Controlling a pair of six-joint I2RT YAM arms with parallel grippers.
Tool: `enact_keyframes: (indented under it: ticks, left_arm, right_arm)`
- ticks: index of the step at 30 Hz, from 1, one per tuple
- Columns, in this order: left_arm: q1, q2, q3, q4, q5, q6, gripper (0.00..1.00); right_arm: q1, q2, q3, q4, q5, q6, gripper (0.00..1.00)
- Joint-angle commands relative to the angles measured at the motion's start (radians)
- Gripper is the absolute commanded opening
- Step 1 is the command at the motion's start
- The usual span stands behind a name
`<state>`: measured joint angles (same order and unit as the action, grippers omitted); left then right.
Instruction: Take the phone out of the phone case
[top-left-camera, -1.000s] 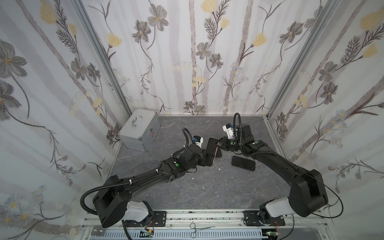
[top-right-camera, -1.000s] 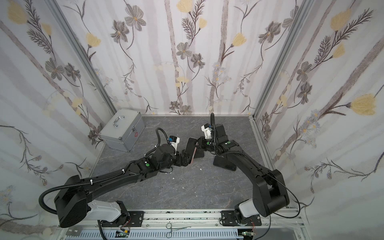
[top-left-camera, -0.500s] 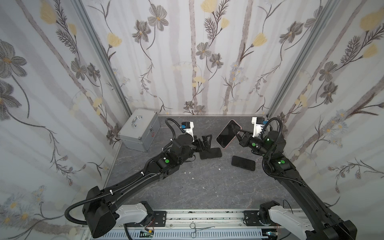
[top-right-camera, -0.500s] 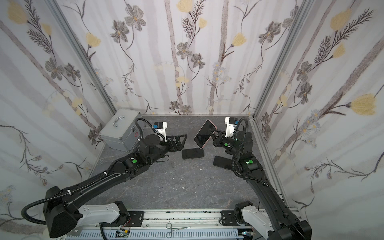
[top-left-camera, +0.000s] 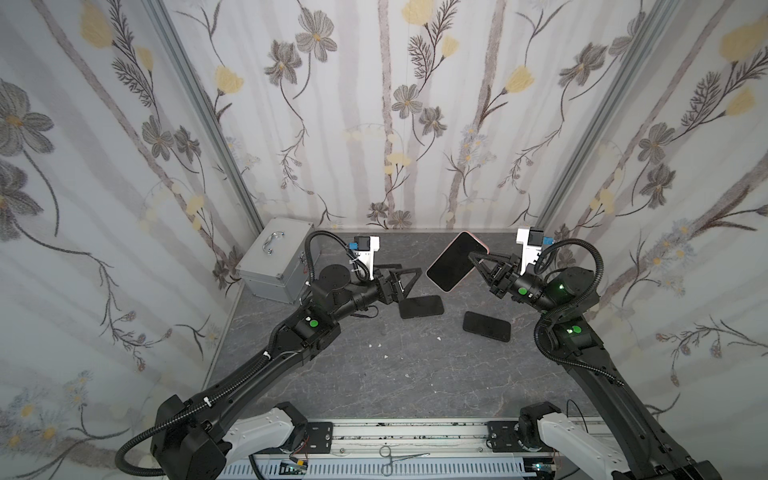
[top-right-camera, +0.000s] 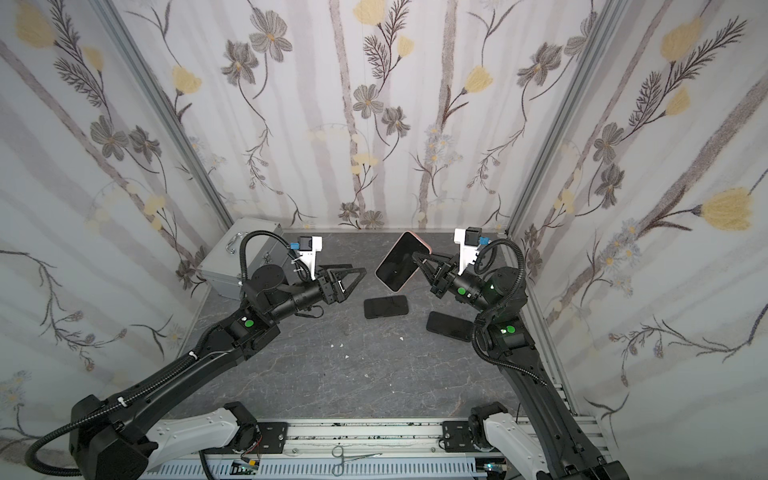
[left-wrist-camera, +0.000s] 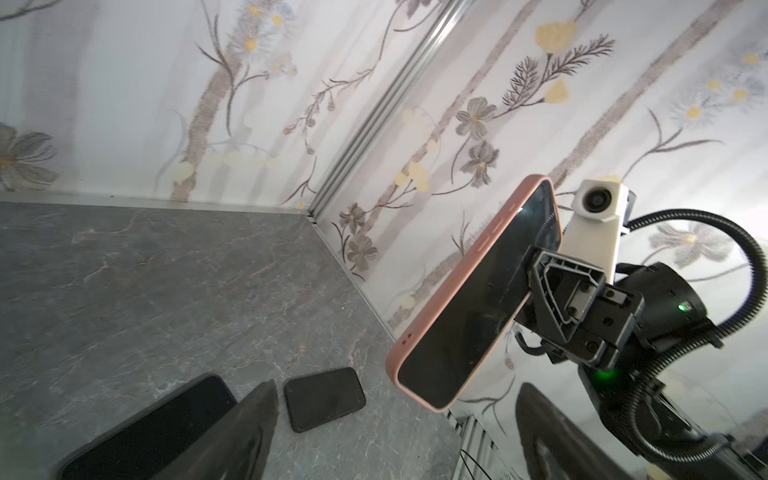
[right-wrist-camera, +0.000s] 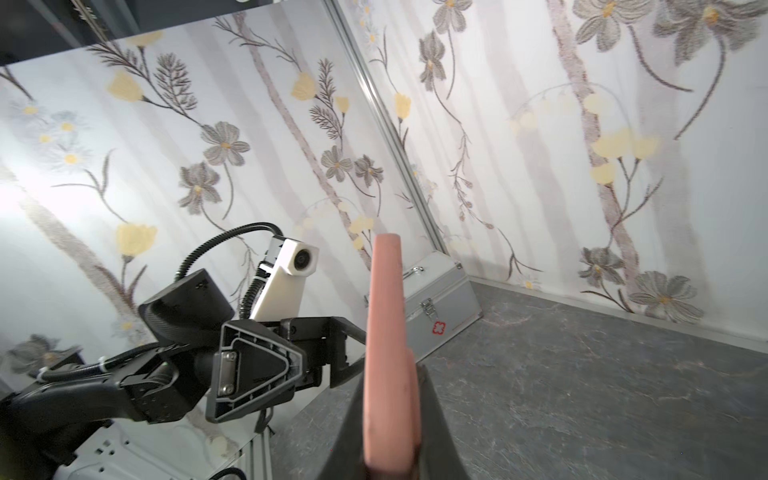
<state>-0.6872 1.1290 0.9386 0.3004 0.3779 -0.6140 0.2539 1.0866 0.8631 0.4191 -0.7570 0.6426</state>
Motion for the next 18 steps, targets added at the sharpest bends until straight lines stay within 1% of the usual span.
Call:
enact_keyframes:
  ticks: [1,6,10,13,18]
  left_arm:
    - [0.001,-0.003,0.017,0.098,0.178,0.036,0.9]
    - [0.0,-0.019,0.019,0.13,0.235,0.034,0.88]
    - [-0.013,-0.009,0.02,0.186,0.295,0.011,0.83]
    - [-0.037,-0.003,0.034,0.212,0.317,0.006,0.79]
    - [-0.067,-0.008,0.037,0.237,0.315,0.003,0.65]
  right_arm:
    - [-0.002,0.017,0.013,0.245,-0.128,0.167,0.0]
    - [0.0,0.05,-0.009,0.53,-0.209,0.406,0.0]
    - [0.005,0.08,-0.04,0.744,-0.21,0.57,0.0]
    - [0.015,0.09,-0.06,0.8,-0.187,0.616,0.0]
    - [0.049,0.087,-0.08,0.799,-0.141,0.611,0.0]
